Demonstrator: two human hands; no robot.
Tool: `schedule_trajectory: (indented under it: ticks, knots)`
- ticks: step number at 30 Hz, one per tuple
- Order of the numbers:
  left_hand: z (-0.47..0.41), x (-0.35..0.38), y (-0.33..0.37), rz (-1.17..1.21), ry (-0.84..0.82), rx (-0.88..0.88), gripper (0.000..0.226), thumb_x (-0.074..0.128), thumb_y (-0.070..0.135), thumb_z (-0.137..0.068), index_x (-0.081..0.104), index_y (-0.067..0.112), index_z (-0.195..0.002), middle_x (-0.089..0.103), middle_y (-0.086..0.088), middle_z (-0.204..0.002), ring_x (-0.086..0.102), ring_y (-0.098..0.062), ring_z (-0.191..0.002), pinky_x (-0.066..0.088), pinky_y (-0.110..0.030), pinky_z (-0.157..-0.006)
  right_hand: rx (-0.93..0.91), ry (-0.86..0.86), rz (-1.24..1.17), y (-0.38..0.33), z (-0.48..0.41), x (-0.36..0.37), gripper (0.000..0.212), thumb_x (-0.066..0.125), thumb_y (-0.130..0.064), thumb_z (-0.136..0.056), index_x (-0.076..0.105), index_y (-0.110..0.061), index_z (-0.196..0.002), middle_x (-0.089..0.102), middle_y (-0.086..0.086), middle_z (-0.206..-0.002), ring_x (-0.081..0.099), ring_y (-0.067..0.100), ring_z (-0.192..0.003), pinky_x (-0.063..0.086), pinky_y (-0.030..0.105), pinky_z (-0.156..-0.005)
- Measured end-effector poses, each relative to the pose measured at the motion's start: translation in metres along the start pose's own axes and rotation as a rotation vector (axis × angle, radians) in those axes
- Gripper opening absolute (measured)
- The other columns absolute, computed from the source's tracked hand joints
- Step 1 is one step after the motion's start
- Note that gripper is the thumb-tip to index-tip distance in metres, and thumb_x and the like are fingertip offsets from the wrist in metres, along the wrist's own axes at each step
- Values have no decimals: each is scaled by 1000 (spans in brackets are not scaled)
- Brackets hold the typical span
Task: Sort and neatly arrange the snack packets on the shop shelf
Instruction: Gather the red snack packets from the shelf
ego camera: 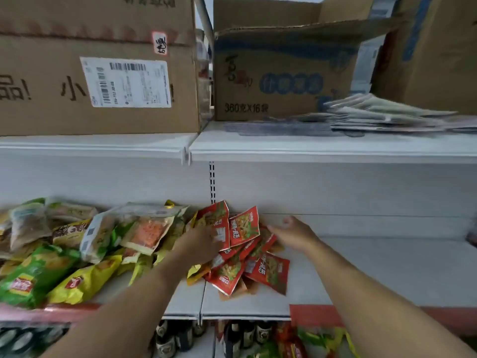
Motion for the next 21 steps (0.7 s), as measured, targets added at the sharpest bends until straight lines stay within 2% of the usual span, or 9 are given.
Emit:
schedule_trajectory:
  ticks: [1, 3, 5, 8, 10, 13, 15, 18, 21]
  knots:
    - [-8, 8, 3, 28, -6, -18, 44, 57, 46, -91, 56, 24, -128, 60, -1, -119, 61, -23, -105, 53, -35, -86, 26, -34, -74, 5, -12, 8, 88, 55, -69, -84, 30, -17, -149, 43, 8, -150, 45, 30, -133, 40, 38, -103]
    - [-25, 24, 8, 21, 8, -7, 63, 63, 52, -86, 42, 31, -141, 49, 0, -140, 53, -23, -121, 49, -39, -96, 51, -99, -211, 11, -30, 24, 99, 59, -75, -76, 23, -20, -150, 45, 7, -148, 48, 31, -130, 42, 39, -96]
    - [-37, 42, 10, -69, -7, 14, 85, 66, 58, -82, 23, 34, -151, 23, 1, -158, 29, -27, -142, 34, -49, -112, 48, -147, -301, 15, -45, 45, 95, 63, -73, -74, 26, -23, -145, 50, 5, -142, 56, 26, -117, 44, 35, -86]
    - [-55, 66, 0, -185, -59, -19, 110, 64, 70, -75, -4, 36, -154, -14, 3, -163, -10, -31, -149, 8, -55, -120, 87, -137, -438, 18, -60, 68, 93, 70, -67, -73, 28, -25, -144, 51, 3, -140, 57, 26, -116, 49, 42, -92]
    - [-63, 80, -9, -258, -82, -18, 118, 62, 78, -70, -12, 36, -152, -21, 0, -161, -19, -30, -147, -2, -53, -120, 93, -114, -490, 18, -68, 82, 96, 74, -62, -73, 25, -25, -148, 51, 2, -140, 57, 27, -119, 48, 42, -91]
    - [-71, 94, -14, -293, -83, 39, 122, 55, 85, -65, -14, 34, -152, -13, -2, -163, -16, -23, -149, -16, -42, -115, 63, -49, -547, 19, -76, 93, 79, 76, -43, -80, 32, -26, -144, 57, -12, -112, 61, 10, -93, 48, 25, -68]
    - [-72, 95, -14, -282, -13, 85, 119, 56, 83, -66, -5, 31, -154, 1, -3, -164, -3, -23, -150, -14, -40, -116, 51, -24, -590, 20, -76, 96, 66, 73, -31, -85, 37, -29, -140, 57, -18, -100, 60, 1, -83, 42, 18, -56]
    - [-70, 85, -13, -201, 155, 149, 97, 66, 63, -74, 20, 31, -152, 33, -1, -154, 28, -26, -141, 13, -42, -118, 55, 1, -619, 23, -71, 95, 51, 69, -26, -89, 44, -33, -133, 63, -13, -107, 64, 5, -88, 43, 17, -57]
    - [-66, 78, -12, -135, 216, 173, 77, 68, 43, -80, 32, 31, -147, 48, 3, -141, 41, -23, -130, 32, -40, -110, 41, 17, -679, 24, -67, 87, 36, 68, -22, -90, 51, -35, -119, 67, -9, -109, 66, 5, -87, 46, 16, -58]
Point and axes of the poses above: each hand's wrist, its own z-axis away from the middle knuckle, its own x-axis out of the palm, y = z × x, the point moved 5 cm from there along -z, towards the middle knuckle
